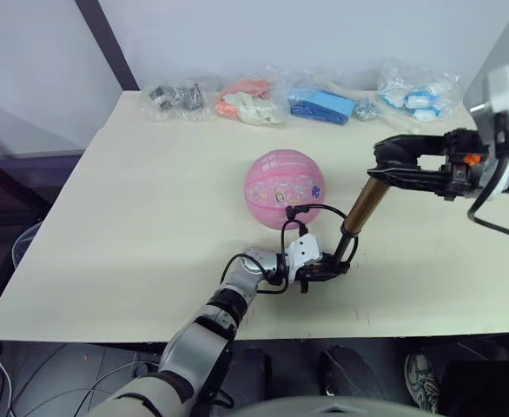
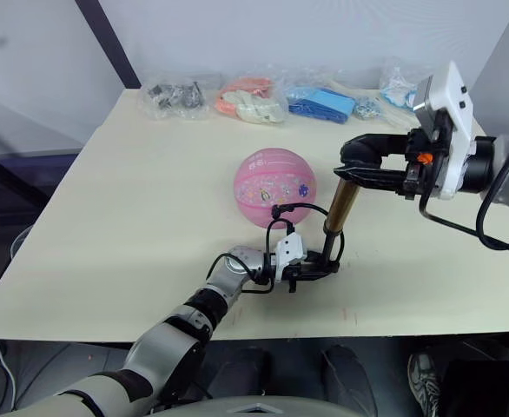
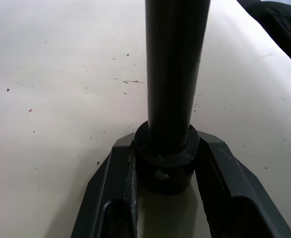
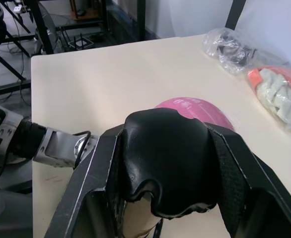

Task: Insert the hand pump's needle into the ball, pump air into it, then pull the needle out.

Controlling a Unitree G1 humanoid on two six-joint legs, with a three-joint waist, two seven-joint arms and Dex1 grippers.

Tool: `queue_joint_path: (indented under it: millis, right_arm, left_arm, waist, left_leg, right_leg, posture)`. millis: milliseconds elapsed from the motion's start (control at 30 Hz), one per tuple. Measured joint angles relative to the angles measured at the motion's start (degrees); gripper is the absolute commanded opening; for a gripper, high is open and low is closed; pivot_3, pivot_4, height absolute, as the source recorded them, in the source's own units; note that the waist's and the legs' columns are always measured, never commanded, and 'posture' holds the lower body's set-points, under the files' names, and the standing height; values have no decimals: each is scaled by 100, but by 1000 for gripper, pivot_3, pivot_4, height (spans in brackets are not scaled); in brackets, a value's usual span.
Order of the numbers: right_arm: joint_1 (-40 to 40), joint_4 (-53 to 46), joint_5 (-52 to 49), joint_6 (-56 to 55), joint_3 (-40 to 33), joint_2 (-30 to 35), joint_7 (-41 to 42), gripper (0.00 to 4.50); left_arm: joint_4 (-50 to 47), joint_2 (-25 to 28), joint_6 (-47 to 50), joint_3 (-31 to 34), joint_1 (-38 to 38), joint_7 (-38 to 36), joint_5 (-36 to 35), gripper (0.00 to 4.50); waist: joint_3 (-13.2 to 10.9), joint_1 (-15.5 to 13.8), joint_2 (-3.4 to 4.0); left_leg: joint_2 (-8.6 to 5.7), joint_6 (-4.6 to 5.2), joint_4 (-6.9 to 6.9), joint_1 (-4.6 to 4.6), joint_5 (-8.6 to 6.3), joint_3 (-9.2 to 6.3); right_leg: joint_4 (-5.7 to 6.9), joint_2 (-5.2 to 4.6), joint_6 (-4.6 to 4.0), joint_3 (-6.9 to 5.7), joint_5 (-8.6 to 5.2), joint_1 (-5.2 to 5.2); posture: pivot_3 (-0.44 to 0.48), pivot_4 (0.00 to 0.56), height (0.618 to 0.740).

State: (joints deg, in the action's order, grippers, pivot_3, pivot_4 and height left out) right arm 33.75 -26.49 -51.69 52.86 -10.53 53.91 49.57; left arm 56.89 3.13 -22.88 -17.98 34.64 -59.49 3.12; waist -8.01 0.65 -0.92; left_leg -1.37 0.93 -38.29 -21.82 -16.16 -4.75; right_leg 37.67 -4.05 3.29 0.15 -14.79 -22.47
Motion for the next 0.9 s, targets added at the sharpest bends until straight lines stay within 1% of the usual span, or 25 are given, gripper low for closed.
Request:
queue_joint_path:
  millis: [133, 333, 667, 800, 900]
  right_arm:
    - [-471, -209, 321, -386, 203, -136, -25, 1960]
    - [-1185, -373, 1062, -1068, 765, -431, -106, 1960]
    - [-1883, -34, 2303, -2140, 1619, -1005, -178, 1960]
    - [-1886, 44, 2396, -2286, 1610, -1100, -161, 1960]
    - [-1829, 76, 2326, -2176, 1464, -990, -47, 1960]
  left_arm:
    - [1, 4, 0, -1, 4, 0, 1, 1129]
    - [2, 16, 0, -4, 10, 0, 10, 1129]
    - [2, 32, 0, -7, 1, 0, 11, 1129]
    - [1, 35, 0, -7, -1, 0, 11, 1129]
    - [-4, 32, 0, -9, -7, 0, 10, 1129]
  waist:
    - [3, 4, 3]
    - [15, 8, -7]
    - [27, 16, -14]
    - [28, 17, -14]
    - [27, 17, -14]
  left_leg:
    - [-1, 0, 0, 3, 0, 3]
    - [-2, 0, 0, 6, 0, 2]
    - [-2, 0, 1, 13, 0, 0]
    - [-2, 0, 1, 14, 0, -1]
    - [-2, 0, 1, 12, 0, -2]
  right_leg:
    - [0, 1, 0, 1, 0, 1]
    - [0, 3, 1, 0, 0, 4]
    - [-2, 7, 1, -2, -1, 10]
    - [-2, 8, 1, -3, -1, 11]
    - [-3, 7, 1, -3, -1, 10]
  posture:
    - [0, 150, 740]
    - [0, 150, 740]
    - [0, 150, 740]
    - [0, 150, 740]
    - [0, 150, 740]
